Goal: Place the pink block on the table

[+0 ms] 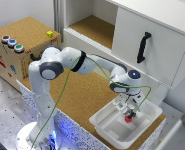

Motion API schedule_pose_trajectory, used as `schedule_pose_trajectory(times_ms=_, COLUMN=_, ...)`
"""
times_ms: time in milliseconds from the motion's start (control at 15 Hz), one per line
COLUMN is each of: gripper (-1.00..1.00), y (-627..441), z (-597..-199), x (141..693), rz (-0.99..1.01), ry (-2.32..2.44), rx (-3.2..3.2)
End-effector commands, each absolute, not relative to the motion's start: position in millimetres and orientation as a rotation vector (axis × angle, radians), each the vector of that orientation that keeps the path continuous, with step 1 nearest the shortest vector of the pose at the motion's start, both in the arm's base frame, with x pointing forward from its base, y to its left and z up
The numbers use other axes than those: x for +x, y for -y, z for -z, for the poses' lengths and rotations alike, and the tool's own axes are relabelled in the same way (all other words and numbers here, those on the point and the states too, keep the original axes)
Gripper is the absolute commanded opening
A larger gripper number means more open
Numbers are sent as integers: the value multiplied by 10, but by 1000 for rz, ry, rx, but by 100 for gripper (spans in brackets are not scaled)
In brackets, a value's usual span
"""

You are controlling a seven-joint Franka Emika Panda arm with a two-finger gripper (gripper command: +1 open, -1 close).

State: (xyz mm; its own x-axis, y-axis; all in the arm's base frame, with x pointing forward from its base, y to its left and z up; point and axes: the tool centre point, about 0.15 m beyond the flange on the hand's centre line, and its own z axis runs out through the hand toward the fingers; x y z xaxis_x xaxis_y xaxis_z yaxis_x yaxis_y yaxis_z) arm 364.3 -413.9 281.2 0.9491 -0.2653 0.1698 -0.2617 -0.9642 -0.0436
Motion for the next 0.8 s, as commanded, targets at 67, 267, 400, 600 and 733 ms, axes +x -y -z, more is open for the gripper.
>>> schedule_pose_trajectory(times_ms=67, gripper=100, y=4251, z=-2336, x=3572, rz=255, ry=-397, rx=-3153)
schedule_pose_trajectory(times_ms=267, gripper=100, y=4315, z=-2222, x=3586, rz=258, ry=-435, rx=-3174)
schedule_pose_trajectory(times_ms=400, gripper=100, y=4379, z=-2135, x=3601, rz=256, ry=-473, rx=-3172)
schedule_pose_trajectory(times_ms=600, gripper=-100, y=4389, z=-2071, x=3614, rz=294, ry=-499, rx=-3175)
schedule_pose_trajectory(times_ms=733, gripper=-100, y=4368, z=-2132, x=3611, rz=326, ry=-514, rx=-3157)
